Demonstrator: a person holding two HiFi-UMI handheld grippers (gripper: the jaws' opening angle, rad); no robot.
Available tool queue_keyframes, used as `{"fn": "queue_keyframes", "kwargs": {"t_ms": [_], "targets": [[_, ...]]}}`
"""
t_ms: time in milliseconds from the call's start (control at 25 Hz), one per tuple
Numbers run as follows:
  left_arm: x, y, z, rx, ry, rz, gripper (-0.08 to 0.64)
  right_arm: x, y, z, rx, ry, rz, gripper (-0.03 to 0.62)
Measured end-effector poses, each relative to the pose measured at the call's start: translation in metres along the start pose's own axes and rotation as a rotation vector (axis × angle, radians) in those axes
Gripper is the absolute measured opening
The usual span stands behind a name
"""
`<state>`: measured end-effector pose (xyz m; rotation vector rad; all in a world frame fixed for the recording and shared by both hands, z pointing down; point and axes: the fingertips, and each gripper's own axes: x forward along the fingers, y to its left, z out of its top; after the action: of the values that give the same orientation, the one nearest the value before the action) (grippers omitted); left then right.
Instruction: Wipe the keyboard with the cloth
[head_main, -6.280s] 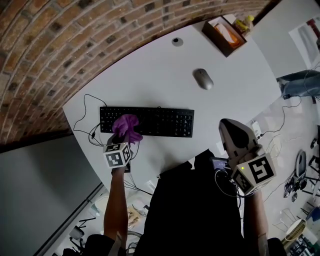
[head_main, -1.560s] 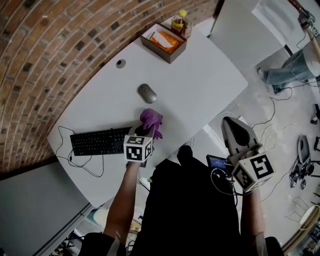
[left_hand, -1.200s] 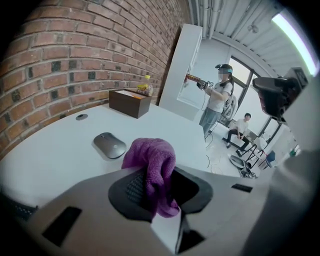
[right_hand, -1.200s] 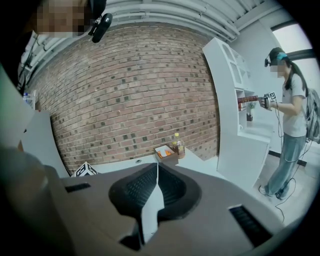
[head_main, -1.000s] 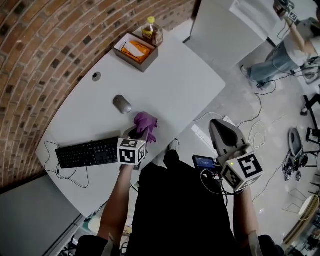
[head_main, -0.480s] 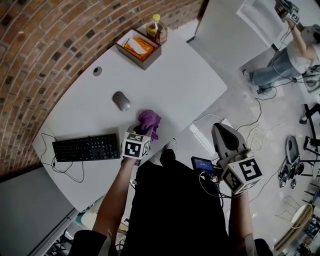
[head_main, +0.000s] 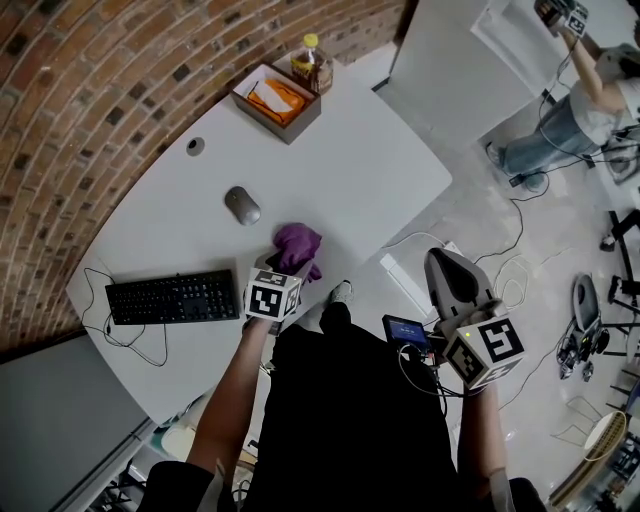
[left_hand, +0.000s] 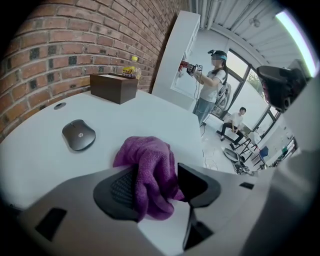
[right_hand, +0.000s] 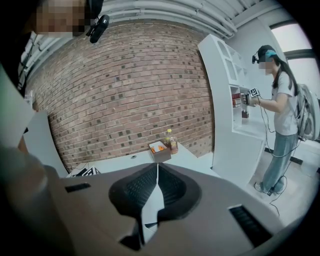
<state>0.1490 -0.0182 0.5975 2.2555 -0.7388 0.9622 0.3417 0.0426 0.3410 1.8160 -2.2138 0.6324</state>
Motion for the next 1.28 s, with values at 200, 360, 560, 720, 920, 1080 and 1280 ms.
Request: {"fn": "queue_keyframes", "kwargs": {"t_ms": [200,360,560,720,920,1080,1280], "targets": [[-0.007,0.001,0.001,0.002,-0.006,0.022,0.256,0.001,0.001,0.002,-0.007,-0.002,0.017,0.02],[-0.02,0.005,0.004,-0.009,-0.027,0.038,0.256,0.005,0.006,0.004,-0.013,-0.009,0.039,0.02],[-0.043,0.002,0.011,-0.025,-0.07,0.045,0.256,0.01,0.013,0.008,-0.022,-0.019,0.07,0.02],[-0.068,-0.001,0.018,-0.044,-0.113,0.034,0.256,0.017,0.024,0.013,-0.033,-0.027,0.092,0.02],[-0.105,-0.003,0.028,-0.065,-0.187,0.022,0.256,0.027,0.043,0.018,-0.042,-0.031,0.119,0.02],[-0.135,-0.006,0.034,-0.077,-0.246,-0.001,0.255,0.036,0.062,0.018,-0.044,-0.027,0.138,0.02],[-0.172,-0.004,0.04,-0.079,-0.312,-0.012,0.236,0.048,0.093,0.021,-0.044,-0.028,0.177,0.02]]}}
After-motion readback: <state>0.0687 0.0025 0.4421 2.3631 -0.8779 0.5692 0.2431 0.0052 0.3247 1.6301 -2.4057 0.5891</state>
